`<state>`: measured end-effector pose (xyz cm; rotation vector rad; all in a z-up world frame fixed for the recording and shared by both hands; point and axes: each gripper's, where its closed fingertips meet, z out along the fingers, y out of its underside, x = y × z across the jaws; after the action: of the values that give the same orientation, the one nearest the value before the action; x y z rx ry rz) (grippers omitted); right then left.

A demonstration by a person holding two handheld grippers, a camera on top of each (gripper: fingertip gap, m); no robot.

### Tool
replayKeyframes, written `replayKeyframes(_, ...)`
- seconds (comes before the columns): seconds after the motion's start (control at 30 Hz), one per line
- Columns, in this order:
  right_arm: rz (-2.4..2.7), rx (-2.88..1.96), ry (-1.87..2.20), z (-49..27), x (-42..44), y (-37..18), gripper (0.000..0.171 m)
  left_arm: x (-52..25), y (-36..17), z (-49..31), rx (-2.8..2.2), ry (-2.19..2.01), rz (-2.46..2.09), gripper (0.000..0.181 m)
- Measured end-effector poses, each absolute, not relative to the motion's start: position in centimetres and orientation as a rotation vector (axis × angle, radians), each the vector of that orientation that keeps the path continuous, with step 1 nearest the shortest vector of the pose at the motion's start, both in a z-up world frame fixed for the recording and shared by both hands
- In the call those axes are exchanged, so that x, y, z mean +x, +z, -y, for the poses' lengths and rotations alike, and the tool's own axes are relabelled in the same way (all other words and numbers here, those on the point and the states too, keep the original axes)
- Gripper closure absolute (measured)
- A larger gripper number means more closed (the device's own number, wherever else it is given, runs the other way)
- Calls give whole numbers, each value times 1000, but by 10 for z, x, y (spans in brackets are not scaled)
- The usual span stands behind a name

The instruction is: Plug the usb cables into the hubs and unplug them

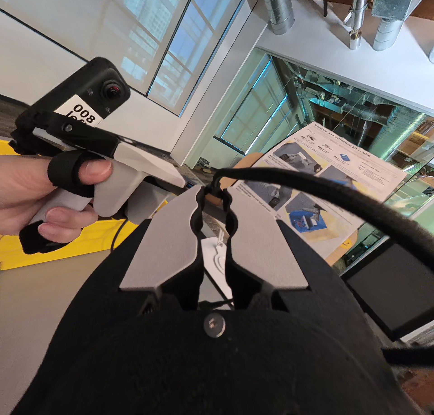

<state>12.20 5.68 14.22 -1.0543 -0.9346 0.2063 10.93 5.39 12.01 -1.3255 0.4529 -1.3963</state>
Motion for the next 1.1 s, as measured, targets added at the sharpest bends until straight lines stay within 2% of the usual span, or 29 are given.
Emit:
replayKeyframes(0.2,928,-1068,266,-60,118,138,156,103,122,-58,-1287,-1190,-481,149)
replayKeyframes(0.3,942,-1039,196,-63,120,139,145,100,128,-55,-1267,-1153,-494,149)
replayKeyframes(0.4,1012,-1013,166,-62,119,136,144,98,132,-52,-1261,-1174,-504,149)
replayKeyframes(0.5,1076,-972,106,-62,122,135,134,98,135,-48,-1262,-1178,-541,149)
replayKeyframes(0.57,1108,-906,15,-61,126,137,133,99,137,-44,-1257,-1172,-561,149)
replayKeyframes(0.7,1197,-843,-207,-66,133,130,137,109,136,-34,-1263,-1152,-666,149)
replayKeyframes(0.77,1253,-816,-229,-64,133,124,151,113,134,-31,-1277,-1126,-714,149)
replayKeyframes(1.0,1335,-753,-206,-55,128,115,152,110,130,-31,-1353,-1092,-750,148)
replayKeyframes(1.1,1353,-725,-229,-54,127,113,152,111,120,-35,-1437,-1033,-781,139)
